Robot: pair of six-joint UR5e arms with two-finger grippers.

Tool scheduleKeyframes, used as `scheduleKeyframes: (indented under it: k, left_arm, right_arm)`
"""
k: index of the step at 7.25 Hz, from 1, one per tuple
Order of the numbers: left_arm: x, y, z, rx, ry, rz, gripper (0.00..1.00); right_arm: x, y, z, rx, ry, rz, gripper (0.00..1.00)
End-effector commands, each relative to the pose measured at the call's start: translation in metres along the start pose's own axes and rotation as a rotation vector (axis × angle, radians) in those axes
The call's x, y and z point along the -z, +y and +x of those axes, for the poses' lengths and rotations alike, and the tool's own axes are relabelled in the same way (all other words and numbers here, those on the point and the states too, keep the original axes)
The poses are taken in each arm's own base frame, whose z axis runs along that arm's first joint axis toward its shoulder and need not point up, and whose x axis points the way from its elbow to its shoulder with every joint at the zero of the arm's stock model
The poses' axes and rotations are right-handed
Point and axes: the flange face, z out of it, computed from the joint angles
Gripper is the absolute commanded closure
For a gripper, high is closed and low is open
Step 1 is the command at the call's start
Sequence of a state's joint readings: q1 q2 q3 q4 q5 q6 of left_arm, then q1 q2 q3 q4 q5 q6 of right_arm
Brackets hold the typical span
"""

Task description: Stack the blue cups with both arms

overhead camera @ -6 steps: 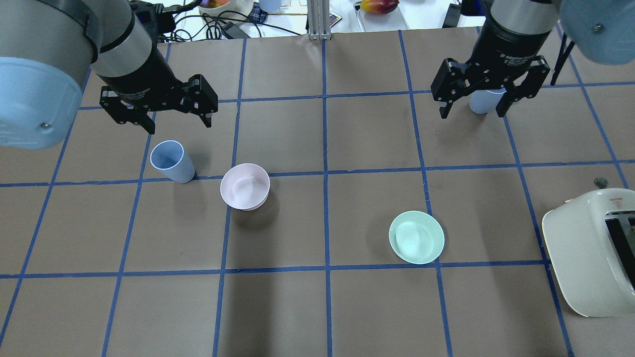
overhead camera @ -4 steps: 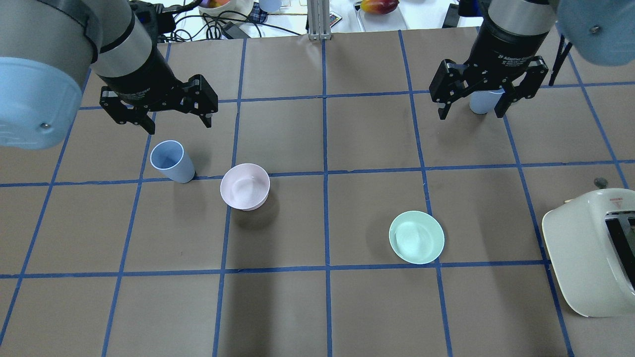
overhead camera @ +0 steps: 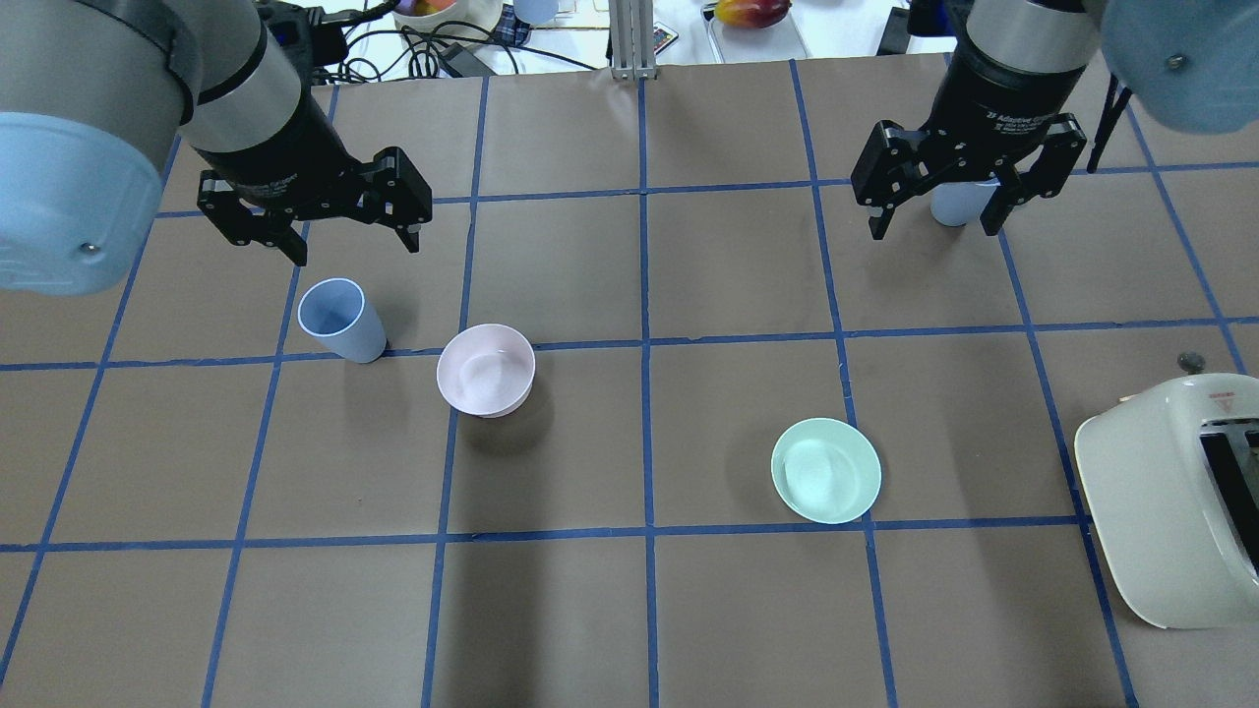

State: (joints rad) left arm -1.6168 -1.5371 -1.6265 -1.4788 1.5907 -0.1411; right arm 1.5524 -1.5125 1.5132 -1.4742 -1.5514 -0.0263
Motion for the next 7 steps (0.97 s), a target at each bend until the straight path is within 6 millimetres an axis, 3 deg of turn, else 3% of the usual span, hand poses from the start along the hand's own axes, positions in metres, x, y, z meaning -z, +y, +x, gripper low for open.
scheduleKeyframes:
  k: [1, 7]
  left_arm:
    - [0.0002, -0.0001, 0.0, 0.0, 0.0, 0.001, 0.0]
    - [-0.0006, -0.0005, -0.0014, 0.003, 0.0, -0.001, 0.0]
  right_arm:
    - [0.0, 0.0002, -0.0005, 0.0, -0.005, -0.002, 0.0]
    - [-0.0024, 0.0009, -0.0002, 0.006, 0.005, -0.009, 0.0]
